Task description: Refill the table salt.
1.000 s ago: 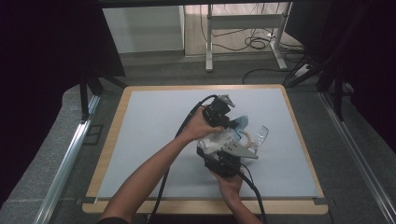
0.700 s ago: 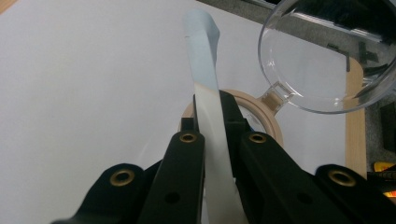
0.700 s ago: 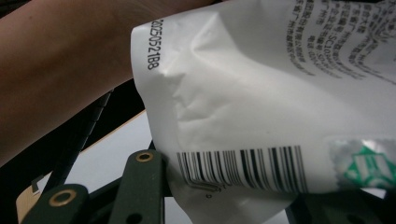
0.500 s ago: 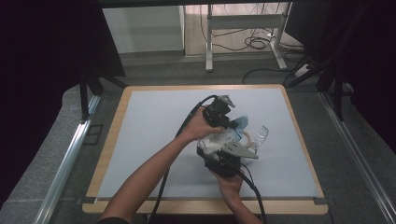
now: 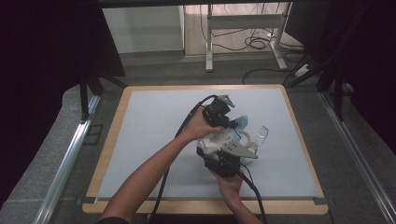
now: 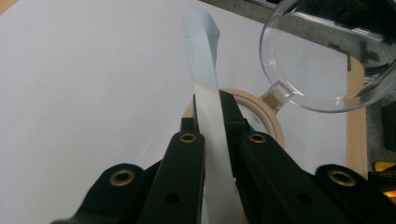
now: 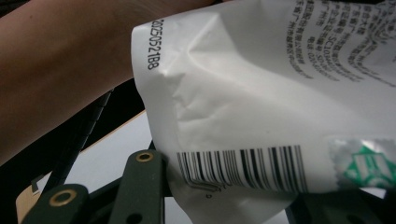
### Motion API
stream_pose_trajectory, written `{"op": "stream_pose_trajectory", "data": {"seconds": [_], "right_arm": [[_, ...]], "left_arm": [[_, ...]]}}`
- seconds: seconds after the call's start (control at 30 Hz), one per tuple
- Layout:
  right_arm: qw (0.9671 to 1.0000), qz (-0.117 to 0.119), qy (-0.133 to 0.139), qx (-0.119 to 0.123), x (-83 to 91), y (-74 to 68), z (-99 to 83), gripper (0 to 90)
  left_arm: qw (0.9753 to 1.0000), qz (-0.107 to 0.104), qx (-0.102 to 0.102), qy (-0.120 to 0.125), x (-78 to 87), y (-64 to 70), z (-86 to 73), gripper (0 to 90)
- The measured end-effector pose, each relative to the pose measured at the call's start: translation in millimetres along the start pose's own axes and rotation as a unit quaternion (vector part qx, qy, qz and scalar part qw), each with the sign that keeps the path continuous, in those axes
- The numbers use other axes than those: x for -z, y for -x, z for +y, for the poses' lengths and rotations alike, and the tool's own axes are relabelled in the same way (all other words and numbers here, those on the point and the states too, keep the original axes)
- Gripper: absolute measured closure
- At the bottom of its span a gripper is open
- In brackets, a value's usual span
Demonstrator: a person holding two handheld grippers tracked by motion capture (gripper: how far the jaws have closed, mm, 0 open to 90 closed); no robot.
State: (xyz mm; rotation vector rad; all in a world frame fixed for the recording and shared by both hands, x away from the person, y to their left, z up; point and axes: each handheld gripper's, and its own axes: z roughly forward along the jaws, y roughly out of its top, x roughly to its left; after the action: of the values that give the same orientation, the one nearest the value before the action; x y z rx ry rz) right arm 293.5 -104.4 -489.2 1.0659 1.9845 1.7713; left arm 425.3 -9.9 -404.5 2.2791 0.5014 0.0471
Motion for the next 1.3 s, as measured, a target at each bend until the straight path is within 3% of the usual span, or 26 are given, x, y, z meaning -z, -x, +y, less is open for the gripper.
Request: {"op": "stream_pose_trajectory", "data": {"seconds": [1.3], "right_arm": [[0.9999, -0.003, 0.01, -0.004, -0.5, -2.9, 1.0, 61.7]], "left_arm": [[1.0, 0.0, -0.004, -0.001, 1.7, 0.7, 1.9, 89.6]]}}
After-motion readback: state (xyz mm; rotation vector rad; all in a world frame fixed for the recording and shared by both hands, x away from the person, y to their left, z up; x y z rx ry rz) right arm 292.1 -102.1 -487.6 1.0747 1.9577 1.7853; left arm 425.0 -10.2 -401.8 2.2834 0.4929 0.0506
